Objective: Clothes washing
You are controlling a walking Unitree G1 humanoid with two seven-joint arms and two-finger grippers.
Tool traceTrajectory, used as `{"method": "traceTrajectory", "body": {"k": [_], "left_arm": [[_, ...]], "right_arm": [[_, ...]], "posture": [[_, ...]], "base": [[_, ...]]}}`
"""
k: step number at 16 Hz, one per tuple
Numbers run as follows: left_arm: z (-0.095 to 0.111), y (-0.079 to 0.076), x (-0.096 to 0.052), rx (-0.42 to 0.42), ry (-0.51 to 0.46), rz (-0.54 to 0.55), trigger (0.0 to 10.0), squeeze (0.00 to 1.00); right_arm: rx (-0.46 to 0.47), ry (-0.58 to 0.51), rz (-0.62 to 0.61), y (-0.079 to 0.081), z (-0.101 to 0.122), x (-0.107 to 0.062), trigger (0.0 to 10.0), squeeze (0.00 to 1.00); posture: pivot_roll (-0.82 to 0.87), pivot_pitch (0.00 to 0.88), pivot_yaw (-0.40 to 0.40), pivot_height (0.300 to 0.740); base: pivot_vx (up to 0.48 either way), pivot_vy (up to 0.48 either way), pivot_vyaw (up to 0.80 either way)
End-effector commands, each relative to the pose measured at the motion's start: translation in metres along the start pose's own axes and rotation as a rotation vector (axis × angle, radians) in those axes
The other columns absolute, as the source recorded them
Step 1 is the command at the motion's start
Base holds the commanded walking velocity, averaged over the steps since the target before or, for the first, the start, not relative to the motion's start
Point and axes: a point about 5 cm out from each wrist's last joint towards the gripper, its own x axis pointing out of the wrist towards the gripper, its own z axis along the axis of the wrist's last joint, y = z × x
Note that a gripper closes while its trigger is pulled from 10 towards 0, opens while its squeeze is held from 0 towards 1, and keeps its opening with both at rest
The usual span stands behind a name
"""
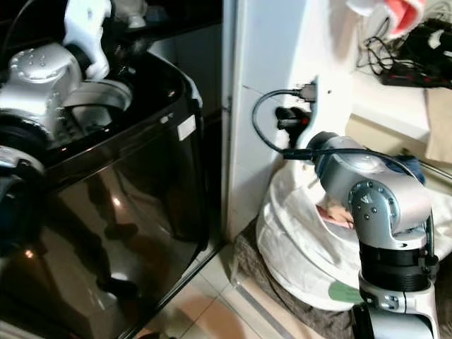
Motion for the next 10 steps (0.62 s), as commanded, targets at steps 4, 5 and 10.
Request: {"method": "traceTrajectory", "body": {"k": [4,5,10], "left_arm": [[-0.022,-0.083,-0.004,-0.246,-0.128,-0.241,10.0,0.00],[-0.035,-0.106,-0.011,-0.310,-0.097,-0.248,10.0,0.00],[-0.054,-0.153,-0.044,-0.306,-0.004,-0.378,10.0,0.00]], "right_arm": [[-0.178,0.009,-0.239,-0.040,-0.011,0.003,10.0,0.00],[-0.238,0.040,-0.309,-0.053,-0.024,0.007,10.0,0.00],[-0.119,0.239,-0.397,-0.105,-0.079,0.015,10.0,1.00]], "posture": [[-0.08,0.000,0.070,0.740],[-0.09,0.000,0.073,0.740],[-0.07,0.000,0.066,0.740]], "base": [[0.000,0.000,0.00],[0.000,0.000,0.00],[0.000,0.000,0.00]]}}
